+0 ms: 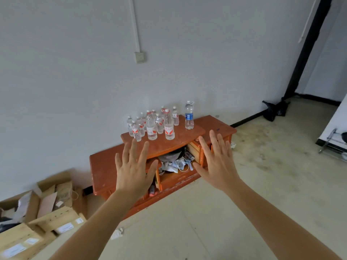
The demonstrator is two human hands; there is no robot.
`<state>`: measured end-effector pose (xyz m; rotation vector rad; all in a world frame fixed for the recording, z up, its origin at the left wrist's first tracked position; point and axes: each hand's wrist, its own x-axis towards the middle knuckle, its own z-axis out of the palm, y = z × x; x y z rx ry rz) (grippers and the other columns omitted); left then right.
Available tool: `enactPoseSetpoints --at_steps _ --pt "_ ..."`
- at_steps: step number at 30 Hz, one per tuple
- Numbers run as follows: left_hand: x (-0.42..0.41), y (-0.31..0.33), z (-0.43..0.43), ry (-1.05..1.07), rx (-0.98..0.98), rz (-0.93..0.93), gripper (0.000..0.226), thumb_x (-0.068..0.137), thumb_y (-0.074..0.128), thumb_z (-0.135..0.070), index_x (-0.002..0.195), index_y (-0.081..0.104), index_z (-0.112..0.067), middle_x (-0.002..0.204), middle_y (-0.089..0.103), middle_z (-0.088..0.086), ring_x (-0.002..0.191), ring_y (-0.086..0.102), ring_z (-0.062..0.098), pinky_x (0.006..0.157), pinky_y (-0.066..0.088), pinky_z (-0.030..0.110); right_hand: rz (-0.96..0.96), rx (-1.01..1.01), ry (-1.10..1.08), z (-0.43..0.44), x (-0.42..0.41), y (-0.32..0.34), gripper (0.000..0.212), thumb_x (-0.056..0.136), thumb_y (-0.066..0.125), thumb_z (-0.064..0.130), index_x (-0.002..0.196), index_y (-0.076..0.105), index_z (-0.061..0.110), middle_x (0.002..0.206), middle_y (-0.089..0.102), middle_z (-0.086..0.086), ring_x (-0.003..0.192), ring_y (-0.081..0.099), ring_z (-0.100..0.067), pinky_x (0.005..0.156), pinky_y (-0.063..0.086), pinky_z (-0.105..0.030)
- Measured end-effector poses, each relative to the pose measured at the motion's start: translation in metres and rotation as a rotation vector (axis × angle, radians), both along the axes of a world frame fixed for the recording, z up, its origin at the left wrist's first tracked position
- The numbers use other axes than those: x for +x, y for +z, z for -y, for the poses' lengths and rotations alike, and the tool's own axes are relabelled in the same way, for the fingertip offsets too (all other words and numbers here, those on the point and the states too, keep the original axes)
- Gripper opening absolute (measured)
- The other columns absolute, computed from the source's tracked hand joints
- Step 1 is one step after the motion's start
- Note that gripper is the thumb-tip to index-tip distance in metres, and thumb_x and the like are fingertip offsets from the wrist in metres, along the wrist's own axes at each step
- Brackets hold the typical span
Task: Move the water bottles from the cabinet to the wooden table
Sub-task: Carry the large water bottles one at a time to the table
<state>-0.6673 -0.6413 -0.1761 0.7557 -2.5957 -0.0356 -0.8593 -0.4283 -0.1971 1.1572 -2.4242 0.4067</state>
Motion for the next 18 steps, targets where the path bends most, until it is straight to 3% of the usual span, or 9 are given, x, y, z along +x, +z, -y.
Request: enactPoseSetpoints --at_steps 9,15,18 --pt "-0.192 -0.040 0.142 0.028 0.061 0.157 0.075 0.094 0.009 -0.070 0.159 -0.003 -0.034 0.168 -0.008 0.006 0.154 -0.008 0.029 0.122 0.007 0.059 0.094 0.065 -0.033 0.139 -0.200 -0.048 0.097 0.092 0.052 0.065 0.163 0.001 0.026 0.169 -0.004 -0.016 0.153 0.012 -0.043 0.121 0.016 -0.059" --pt "-0.299 -0.050 0.232 0.037 0.101 0.151 0.076 0.095 0.014 -0.070 0.159 -0.002 -0.033 0.168 -0.007 0.005 0.154 -0.005 0.028 0.122 0.008 0.059 0.141 0.144 0.012 0.241 -0.329 -0.038 0.101 0.095 0.050 0.061 0.159 -0.021 0.029 0.168 -0.016 -0.016 0.155 -0.004 -0.041 0.122 0.004 -0.057" --pt "-0.333 -0.069 0.270 0.053 0.150 0.163 0.078 0.093 0.014 -0.073 0.157 -0.007 -0.035 0.168 -0.008 0.004 0.154 -0.007 0.027 0.122 0.007 0.057 0.137 0.194 0.069 0.284 -0.367 -0.046 0.102 0.095 0.055 0.057 0.159 -0.020 0.030 0.168 -0.018 -0.015 0.155 -0.007 -0.039 0.124 0.005 -0.058"
